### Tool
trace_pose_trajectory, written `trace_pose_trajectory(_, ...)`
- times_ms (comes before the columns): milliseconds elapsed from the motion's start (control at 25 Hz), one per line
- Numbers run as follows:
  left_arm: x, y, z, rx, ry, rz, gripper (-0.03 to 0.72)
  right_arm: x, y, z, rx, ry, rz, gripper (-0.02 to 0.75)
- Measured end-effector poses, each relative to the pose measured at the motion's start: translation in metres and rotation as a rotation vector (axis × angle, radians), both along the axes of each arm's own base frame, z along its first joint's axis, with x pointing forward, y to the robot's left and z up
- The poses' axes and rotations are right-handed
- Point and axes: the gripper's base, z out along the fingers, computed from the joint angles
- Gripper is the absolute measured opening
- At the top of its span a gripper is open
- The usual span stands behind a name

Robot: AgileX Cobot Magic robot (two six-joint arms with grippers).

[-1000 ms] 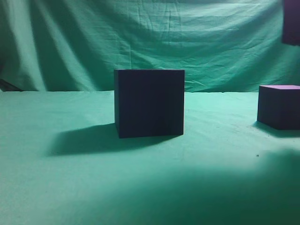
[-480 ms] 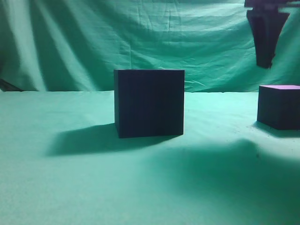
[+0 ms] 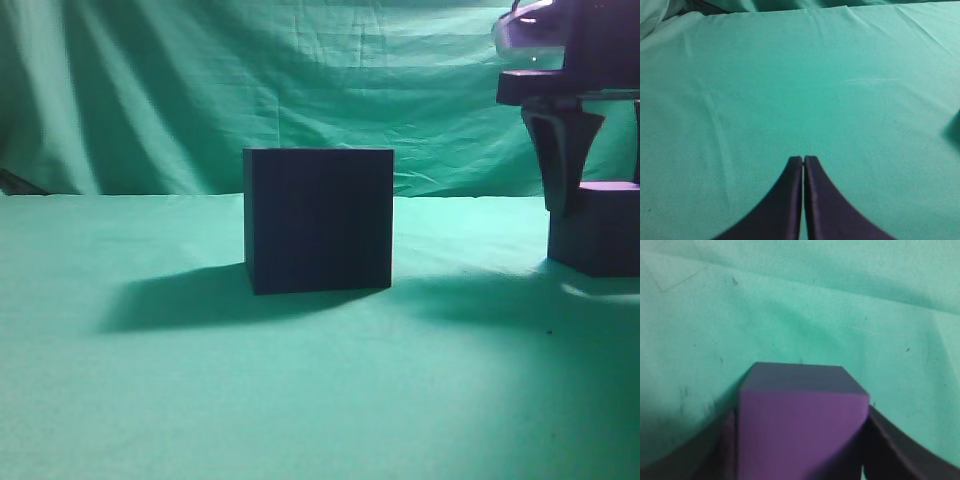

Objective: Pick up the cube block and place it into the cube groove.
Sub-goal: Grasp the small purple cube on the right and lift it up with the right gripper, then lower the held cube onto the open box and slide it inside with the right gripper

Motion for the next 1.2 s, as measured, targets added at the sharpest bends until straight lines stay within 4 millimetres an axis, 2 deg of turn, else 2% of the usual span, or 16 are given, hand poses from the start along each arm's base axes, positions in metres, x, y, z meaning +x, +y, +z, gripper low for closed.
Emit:
trace_pose_trajectory(80,0.0,0.0,0.0,0.0,0.0,0.0,0.0,0.002,0.0,-0.002,-0.001,-0.003,0.002,0.44)
trace_pose_trajectory(200,0.0,0.0,0.0,0.0,0.0,0.0,0.0,0.003,0.001,-0.003,0.0,-0.007,0.002,0.442)
trace_pose_trajectory(240,0.0,0.0,0.0,0.0,0.0,0.0,0.0,0.003,0.001,-0.003,0.0,-0.008,0.002,0.4)
trace_pose_trajectory(360,0.0,0.0,0.0,0.0,0.0,0.0,0.0,0.003,0.001,-0.002,0.003,-0.006,-0.017,0.416)
trace_pose_trajectory(480,0.0,0.0,0.0,0.0,0.0,0.0,0.0,0.005,0.003,0.017,0.027,-0.013,-0.047,0.416)
trace_pose_trajectory(600,0.0,0.0,0.0,0.0,0.0,0.0,0.0,0.006,0.011,0.057,0.093,-0.063,-0.053,0.416)
trace_pose_trajectory(720,0.0,0.0,0.0,0.0,0.0,0.0,0.0,-0.004,0.035,0.094,0.137,-0.108,0.019,0.416)
trace_pose_trajectory(840,0.0,0.0,0.0,0.0,0.0,0.0,0.0,-0.021,0.071,0.116,0.164,-0.117,0.121,0.416)
trace_pose_trajectory(1040,0.0,0.0,0.0,0.0,0.0,0.0,0.0,-0.054,0.126,0.127,0.212,-0.127,0.259,0.416)
trace_pose_trajectory(1200,0.0,0.0,0.0,0.0,0.0,0.0,0.0,-0.061,0.152,0.115,0.22,-0.101,0.272,0.416)
